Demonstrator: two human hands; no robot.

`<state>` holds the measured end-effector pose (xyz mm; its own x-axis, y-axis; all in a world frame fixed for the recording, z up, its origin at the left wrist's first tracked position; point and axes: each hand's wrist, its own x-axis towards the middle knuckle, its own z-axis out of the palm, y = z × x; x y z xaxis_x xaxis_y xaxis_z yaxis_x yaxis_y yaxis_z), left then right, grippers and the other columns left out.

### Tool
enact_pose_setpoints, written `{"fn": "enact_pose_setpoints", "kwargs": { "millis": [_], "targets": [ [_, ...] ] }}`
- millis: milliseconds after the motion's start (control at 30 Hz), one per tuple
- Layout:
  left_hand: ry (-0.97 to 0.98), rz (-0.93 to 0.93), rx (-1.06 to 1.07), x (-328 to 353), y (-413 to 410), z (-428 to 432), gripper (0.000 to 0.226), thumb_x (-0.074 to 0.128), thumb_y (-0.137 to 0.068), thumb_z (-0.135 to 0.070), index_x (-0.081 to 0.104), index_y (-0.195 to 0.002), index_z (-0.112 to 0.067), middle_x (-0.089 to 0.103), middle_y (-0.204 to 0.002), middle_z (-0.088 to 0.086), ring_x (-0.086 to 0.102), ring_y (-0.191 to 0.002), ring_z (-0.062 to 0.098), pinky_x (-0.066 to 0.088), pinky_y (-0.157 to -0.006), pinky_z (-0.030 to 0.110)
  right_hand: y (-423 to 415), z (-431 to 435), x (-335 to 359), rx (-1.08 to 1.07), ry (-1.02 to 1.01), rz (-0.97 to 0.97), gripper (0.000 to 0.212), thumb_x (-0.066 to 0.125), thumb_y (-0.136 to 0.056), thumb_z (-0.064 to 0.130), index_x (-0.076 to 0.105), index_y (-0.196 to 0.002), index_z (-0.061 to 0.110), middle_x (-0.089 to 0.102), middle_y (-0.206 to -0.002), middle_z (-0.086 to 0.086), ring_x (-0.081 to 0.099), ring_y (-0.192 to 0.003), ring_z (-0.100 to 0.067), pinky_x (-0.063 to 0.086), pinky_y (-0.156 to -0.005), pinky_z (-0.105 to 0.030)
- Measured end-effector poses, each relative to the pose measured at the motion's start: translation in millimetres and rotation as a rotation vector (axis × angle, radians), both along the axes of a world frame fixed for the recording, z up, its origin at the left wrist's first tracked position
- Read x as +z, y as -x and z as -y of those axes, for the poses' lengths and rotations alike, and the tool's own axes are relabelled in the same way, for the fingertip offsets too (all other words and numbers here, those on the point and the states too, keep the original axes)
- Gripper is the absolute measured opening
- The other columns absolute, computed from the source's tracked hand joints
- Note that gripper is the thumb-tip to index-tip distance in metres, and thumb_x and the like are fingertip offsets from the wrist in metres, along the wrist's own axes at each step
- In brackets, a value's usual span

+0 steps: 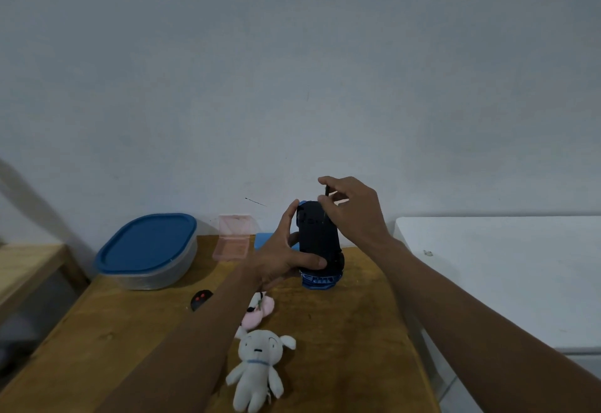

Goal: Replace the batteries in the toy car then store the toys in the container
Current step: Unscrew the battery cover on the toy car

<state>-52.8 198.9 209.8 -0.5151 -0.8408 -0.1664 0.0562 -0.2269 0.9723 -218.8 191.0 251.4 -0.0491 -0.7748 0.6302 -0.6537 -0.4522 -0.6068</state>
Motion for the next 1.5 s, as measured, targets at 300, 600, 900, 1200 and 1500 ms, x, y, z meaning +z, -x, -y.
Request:
{"fn": "enact_pose_setpoints", "kwargs": {
  "millis": [300, 600, 900, 1200, 1500],
  "targets": [
    [0.006, -0.004, 0.018, -9, 1, -5, 0.117, 0.073, -0.072, 0.018, 0.018, -0.143, -0.057, 0.040, -0.145, 0.014, 0.053, -0.123, 0.041, 0.044, -0.098, 0.064, 0, -2, -6, -0.010, -0.022, -0.004, 0.031, 0.068, -0.086, 0.015, 0.068, -0.117, 0.018, 0.063, -0.097, -0.003, 0.065, -0.082, -0.014, 0.056, -0.077, -0.026],
    [-0.003, -0.032, 0.011, -10, 2, -6, 0.116, 0.068, -0.074, 0.022, 0.018, -0.145, -0.055, 0.044, -0.141, 0.013, 0.059, -0.117, 0.039, 0.055, -0.089, 0.054, -2, -4, -5, -0.020, -0.025, -0.029, 0.031, 0.064, -0.086, 0.010, 0.069, -0.116, 0.017, 0.062, -0.089, -0.002, 0.060, -0.078, -0.011, 0.055, -0.078, -0.028],
    [0.004, -0.017, 0.009, -11, 2, -6, 0.118, 0.070, -0.073, 0.021, 0.018, -0.145, -0.057, 0.043, -0.142, 0.015, 0.057, -0.119, 0.041, 0.048, -0.095, 0.063, -3, -6, -3, 0.017, -0.061, 0.016, 0.032, 0.057, -0.090, 0.003, 0.068, -0.118, 0.013, 0.073, -0.107, -0.003, 0.067, -0.097, -0.012, 0.053, -0.088, -0.022],
    [0.007, -0.024, 0.006, -10, 2, -7, 0.119, 0.071, -0.072, 0.021, 0.018, -0.143, -0.058, 0.045, -0.141, 0.013, 0.059, -0.117, 0.039, 0.050, -0.093, 0.061, -3, -8, 0, 0.011, -0.082, 0.149, 0.026, 0.065, -0.088, 0.012, 0.066, -0.111, 0.021, 0.072, -0.086, 0.002, 0.067, -0.077, -0.006, 0.055, -0.069, -0.015],
    [0.013, -0.021, 0.002, -10, 1, -9, 0.117, 0.070, -0.073, 0.021, 0.019, -0.143, -0.058, 0.043, -0.140, 0.015, 0.059, -0.117, 0.040, 0.051, -0.092, 0.060, -4, -9, -4, -0.025, -0.031, 0.071, 0.020, 0.060, -0.089, 0.007, 0.070, -0.105, 0.014, 0.071, -0.088, 0.004, 0.065, -0.079, -0.004, 0.051, -0.073, -0.009]
  ]
}}
